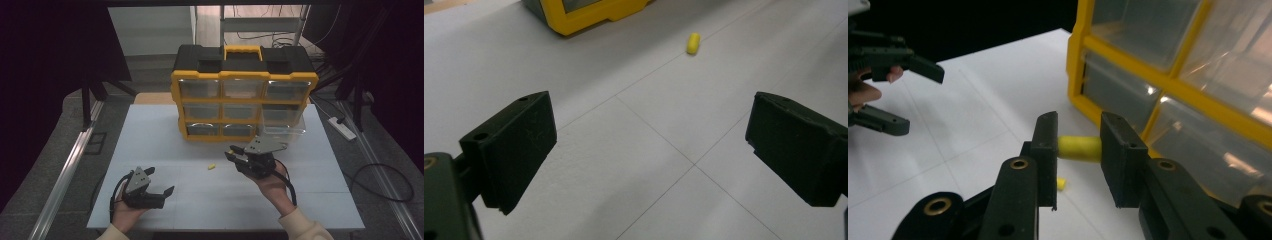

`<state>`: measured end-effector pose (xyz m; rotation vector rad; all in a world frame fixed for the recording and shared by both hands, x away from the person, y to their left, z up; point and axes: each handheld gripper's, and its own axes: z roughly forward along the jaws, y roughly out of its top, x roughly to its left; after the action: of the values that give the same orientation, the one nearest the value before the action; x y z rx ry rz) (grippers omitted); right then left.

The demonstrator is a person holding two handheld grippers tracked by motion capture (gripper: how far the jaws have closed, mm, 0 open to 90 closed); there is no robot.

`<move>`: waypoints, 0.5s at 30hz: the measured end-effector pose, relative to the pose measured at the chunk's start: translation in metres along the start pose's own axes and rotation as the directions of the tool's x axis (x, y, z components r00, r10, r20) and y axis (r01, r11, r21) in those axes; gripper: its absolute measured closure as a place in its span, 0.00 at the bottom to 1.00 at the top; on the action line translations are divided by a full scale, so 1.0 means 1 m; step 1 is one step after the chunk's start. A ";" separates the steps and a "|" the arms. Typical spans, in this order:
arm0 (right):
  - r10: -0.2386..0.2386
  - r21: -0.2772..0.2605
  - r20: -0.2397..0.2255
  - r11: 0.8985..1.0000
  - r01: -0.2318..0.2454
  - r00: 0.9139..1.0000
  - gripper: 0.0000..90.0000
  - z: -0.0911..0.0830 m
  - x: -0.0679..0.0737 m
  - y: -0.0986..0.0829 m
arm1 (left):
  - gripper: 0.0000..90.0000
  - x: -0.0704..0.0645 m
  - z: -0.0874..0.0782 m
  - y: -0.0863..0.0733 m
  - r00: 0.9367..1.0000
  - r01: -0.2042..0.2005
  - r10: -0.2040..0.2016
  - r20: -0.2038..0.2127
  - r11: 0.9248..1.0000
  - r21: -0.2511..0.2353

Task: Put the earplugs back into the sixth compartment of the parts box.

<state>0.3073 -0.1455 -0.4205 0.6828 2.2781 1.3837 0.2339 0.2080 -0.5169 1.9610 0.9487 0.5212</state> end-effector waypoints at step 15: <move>0.008 -0.060 0.032 0.998 -0.006 0.999 0.77 -0.020 -0.012 0.015 | 0.07 0.000 0.001 0.000 1.000 -0.010 0.010 -0.005 1.000 0.006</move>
<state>0.3094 -0.1609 -0.3971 0.6902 2.2018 1.4277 0.2346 0.2072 -0.5179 1.9714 0.9446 0.5295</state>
